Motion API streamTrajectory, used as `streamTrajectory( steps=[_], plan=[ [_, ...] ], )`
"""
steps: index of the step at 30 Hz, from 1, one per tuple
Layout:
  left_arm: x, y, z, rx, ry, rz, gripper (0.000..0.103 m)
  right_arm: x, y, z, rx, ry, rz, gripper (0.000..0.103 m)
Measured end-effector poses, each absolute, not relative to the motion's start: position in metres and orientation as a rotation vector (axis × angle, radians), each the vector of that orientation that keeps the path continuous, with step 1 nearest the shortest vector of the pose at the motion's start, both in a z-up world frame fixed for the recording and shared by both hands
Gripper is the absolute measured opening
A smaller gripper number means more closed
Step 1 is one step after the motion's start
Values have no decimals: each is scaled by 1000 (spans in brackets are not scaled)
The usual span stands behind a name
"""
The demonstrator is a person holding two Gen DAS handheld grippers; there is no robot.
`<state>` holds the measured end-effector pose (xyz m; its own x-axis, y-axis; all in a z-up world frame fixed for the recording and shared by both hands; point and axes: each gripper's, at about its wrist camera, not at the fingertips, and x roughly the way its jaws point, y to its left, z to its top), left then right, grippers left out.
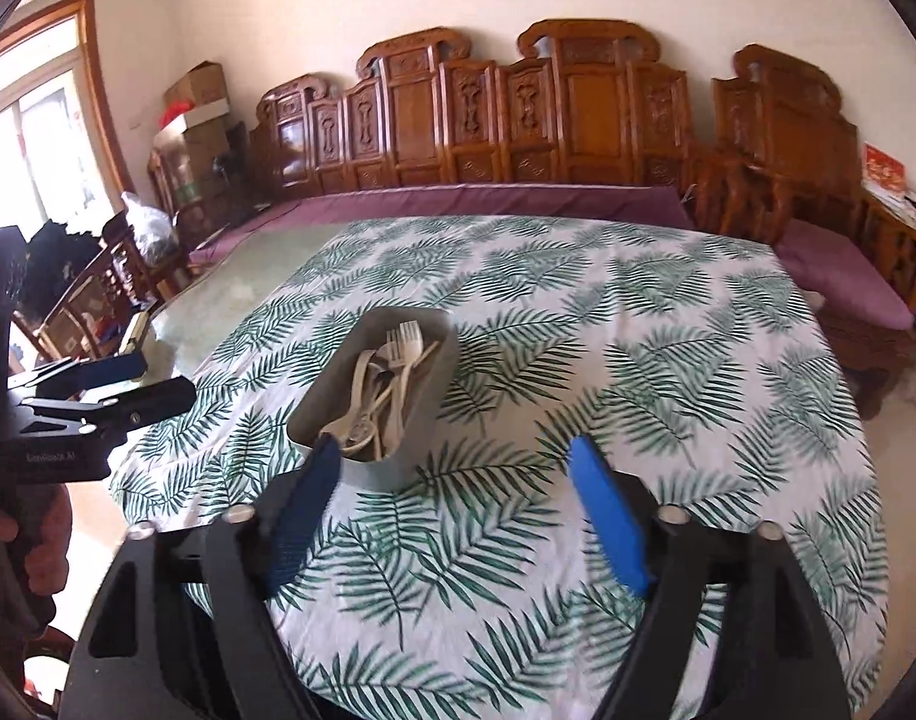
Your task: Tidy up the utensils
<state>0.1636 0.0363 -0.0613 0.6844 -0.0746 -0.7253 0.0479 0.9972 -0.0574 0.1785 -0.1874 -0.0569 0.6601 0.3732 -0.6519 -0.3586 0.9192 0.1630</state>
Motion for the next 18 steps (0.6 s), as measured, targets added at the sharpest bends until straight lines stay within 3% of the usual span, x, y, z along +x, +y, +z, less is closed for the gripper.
streamTrajectory(
  steps=[6,18],
  plan=[
    [141,17,-59,-32,813,-81,95,148,-212,-51,28,710,367,100],
    [98,-15,-31,16,721,-101,95,97,-246,-33,60,649,270,100]
  ],
)
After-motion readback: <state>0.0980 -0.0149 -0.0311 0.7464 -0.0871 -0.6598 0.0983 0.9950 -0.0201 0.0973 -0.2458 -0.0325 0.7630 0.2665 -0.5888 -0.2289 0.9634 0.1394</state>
